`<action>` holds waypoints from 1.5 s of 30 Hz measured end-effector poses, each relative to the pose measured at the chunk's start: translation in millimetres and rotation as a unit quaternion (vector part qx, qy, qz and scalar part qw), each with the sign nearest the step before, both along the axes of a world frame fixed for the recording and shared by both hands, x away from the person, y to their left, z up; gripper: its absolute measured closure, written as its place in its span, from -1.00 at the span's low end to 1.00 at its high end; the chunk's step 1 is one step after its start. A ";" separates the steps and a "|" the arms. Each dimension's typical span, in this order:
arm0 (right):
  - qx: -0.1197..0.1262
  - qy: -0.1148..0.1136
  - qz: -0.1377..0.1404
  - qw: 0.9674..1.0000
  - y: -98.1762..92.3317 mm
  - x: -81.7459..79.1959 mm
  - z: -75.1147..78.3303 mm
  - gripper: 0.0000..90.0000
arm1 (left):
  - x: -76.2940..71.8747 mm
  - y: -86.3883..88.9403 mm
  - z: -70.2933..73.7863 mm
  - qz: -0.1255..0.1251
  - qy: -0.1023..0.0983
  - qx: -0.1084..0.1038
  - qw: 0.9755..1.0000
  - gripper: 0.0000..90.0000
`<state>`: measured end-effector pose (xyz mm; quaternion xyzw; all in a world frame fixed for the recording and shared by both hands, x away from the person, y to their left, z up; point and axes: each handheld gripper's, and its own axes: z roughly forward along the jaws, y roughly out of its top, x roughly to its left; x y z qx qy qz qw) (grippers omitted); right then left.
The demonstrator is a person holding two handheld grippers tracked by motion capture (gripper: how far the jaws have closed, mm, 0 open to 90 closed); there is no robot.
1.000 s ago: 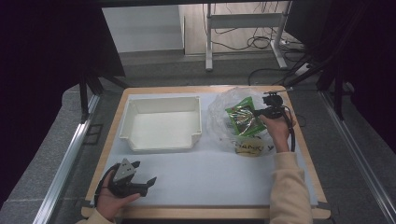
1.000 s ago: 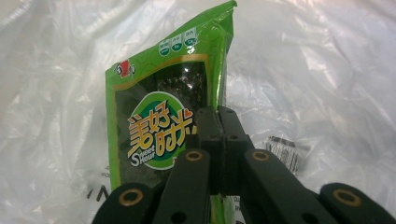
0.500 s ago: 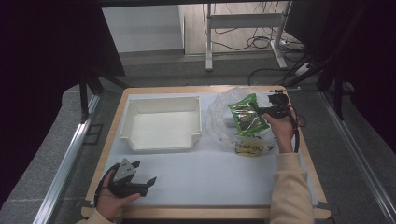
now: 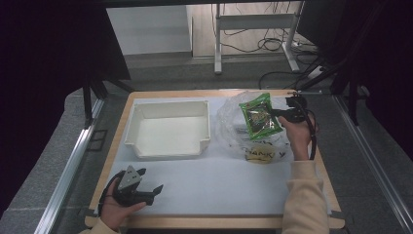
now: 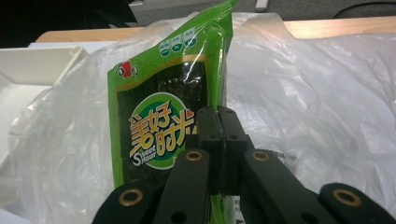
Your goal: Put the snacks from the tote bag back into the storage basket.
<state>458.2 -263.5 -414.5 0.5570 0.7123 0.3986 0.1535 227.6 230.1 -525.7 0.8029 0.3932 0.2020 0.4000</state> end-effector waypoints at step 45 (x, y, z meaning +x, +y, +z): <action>0.081 -0.074 0.058 0.992 36.8 -22.7 29.9 0.99 | -0.1 -1.0 -0.6 -0.005 0.001 0.001 1.000 -0.70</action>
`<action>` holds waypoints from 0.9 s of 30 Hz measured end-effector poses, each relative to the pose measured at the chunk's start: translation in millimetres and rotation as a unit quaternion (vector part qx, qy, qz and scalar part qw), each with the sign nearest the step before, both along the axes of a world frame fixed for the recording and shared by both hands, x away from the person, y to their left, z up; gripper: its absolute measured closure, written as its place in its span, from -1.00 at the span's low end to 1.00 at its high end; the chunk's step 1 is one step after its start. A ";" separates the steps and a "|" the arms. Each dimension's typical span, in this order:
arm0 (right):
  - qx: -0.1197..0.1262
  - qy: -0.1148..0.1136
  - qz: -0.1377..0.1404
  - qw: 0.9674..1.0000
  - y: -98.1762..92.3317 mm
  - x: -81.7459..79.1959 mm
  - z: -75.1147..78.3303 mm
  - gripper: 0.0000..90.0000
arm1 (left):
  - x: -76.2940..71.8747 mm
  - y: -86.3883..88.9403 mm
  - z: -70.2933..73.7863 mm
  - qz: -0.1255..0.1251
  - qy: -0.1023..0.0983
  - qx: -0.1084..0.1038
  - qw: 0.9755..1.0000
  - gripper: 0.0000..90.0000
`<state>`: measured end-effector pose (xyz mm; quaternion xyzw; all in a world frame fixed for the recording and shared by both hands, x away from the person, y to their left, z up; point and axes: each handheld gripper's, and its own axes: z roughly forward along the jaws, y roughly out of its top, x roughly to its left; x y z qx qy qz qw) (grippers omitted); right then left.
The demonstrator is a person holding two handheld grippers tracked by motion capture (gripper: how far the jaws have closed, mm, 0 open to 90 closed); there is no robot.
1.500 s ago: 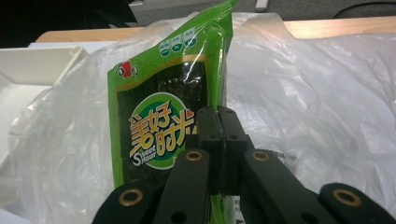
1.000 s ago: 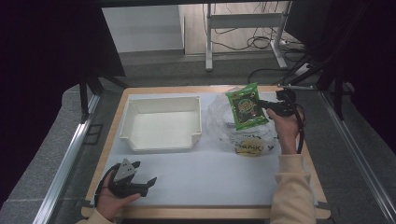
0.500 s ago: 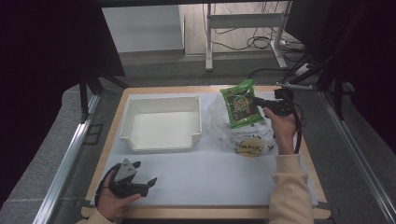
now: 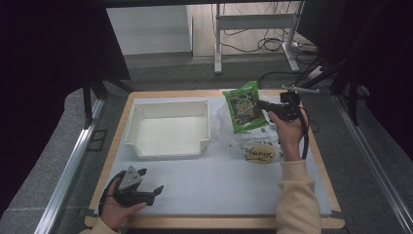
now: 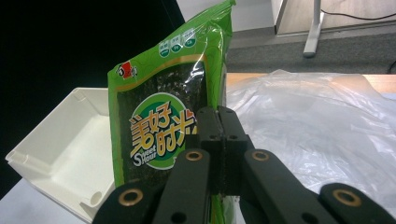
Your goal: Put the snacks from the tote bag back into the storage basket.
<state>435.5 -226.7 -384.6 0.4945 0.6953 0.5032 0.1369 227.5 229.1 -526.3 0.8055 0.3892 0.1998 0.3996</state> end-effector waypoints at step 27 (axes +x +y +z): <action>-0.001 -0.013 0.030 0.999 29.9 -15.8 2.9 0.99 | 6.1 -6.6 1.3 -0.020 -0.002 -0.003 1.000 -0.70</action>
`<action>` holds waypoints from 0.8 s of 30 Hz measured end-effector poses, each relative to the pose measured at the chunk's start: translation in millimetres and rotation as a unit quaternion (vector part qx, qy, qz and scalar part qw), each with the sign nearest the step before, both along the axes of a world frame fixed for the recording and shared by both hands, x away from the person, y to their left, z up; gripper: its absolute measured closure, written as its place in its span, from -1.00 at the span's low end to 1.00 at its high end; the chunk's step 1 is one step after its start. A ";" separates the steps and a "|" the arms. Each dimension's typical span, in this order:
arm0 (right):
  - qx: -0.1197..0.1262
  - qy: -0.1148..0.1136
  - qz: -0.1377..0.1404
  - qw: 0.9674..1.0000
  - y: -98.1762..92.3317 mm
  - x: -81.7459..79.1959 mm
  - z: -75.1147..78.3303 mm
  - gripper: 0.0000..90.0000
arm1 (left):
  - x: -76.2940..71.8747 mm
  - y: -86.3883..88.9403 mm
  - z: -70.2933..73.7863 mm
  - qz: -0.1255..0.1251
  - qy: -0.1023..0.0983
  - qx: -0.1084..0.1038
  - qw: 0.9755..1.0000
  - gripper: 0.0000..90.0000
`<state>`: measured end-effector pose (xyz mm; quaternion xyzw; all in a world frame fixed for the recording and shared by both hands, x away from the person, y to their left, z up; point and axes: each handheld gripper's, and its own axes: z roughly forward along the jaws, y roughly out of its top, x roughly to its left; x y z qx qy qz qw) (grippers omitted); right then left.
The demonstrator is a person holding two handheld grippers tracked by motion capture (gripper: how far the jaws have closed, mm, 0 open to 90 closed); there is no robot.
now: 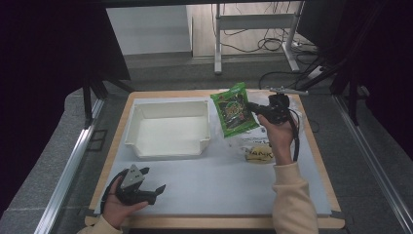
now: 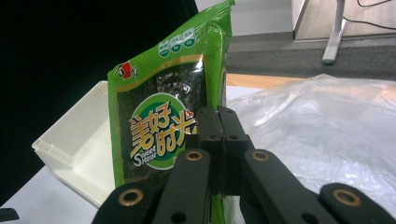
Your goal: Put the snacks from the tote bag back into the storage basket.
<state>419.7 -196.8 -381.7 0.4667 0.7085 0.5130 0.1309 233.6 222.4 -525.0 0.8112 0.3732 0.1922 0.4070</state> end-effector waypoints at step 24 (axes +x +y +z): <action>0.001 0.021 0.006 1.000 32.3 -1.3 -5.9 0.99 | 2.5 -4.0 0.1 -0.028 0.003 -0.008 1.000 -0.70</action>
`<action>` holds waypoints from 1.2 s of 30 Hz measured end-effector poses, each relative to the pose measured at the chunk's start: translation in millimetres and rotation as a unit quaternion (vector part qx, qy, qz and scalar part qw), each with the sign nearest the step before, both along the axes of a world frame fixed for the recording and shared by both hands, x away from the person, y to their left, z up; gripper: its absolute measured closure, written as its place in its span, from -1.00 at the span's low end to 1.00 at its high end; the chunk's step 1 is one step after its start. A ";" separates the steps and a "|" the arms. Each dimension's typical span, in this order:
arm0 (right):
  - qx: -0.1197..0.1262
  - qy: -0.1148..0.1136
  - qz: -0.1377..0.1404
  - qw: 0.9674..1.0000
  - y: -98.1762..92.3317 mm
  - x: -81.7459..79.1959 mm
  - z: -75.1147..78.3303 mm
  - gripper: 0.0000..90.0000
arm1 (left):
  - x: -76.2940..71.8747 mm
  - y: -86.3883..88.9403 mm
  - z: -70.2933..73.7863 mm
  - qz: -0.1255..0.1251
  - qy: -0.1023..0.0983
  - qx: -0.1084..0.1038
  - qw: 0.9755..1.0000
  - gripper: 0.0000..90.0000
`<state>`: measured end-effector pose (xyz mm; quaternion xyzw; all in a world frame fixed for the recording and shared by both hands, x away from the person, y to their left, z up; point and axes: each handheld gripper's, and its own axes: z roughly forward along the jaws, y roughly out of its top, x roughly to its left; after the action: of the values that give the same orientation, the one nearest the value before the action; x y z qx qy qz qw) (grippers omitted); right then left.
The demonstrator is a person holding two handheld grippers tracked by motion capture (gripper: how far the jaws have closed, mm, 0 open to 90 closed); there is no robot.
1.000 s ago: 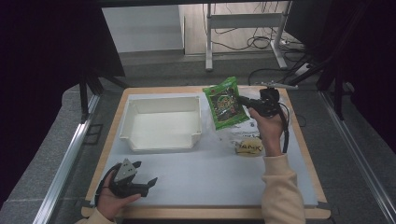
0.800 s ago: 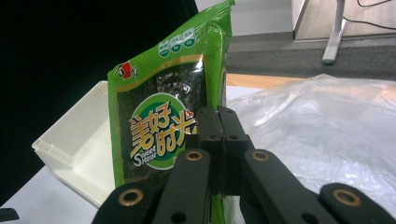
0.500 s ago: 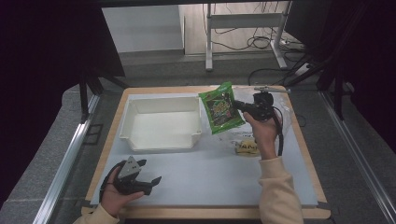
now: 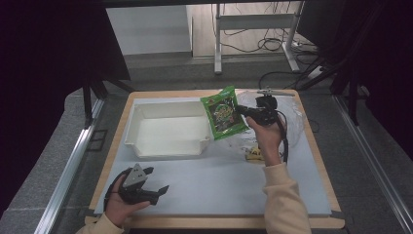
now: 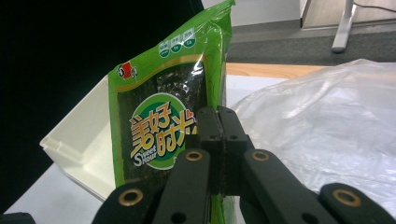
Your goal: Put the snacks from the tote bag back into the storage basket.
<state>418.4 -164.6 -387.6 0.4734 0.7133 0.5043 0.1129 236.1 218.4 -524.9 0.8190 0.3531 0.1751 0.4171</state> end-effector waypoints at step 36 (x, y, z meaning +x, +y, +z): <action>0.017 0.003 0.032 0.999 55.0 9.7 -7.7 0.99 | 0.7 0.1 -1.0 -0.005 0.002 0.004 1.000 -0.70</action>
<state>428.1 -109.6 -395.3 0.4539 0.7197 0.5181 0.0870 236.7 218.6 -525.9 0.8228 0.3493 0.1731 0.4135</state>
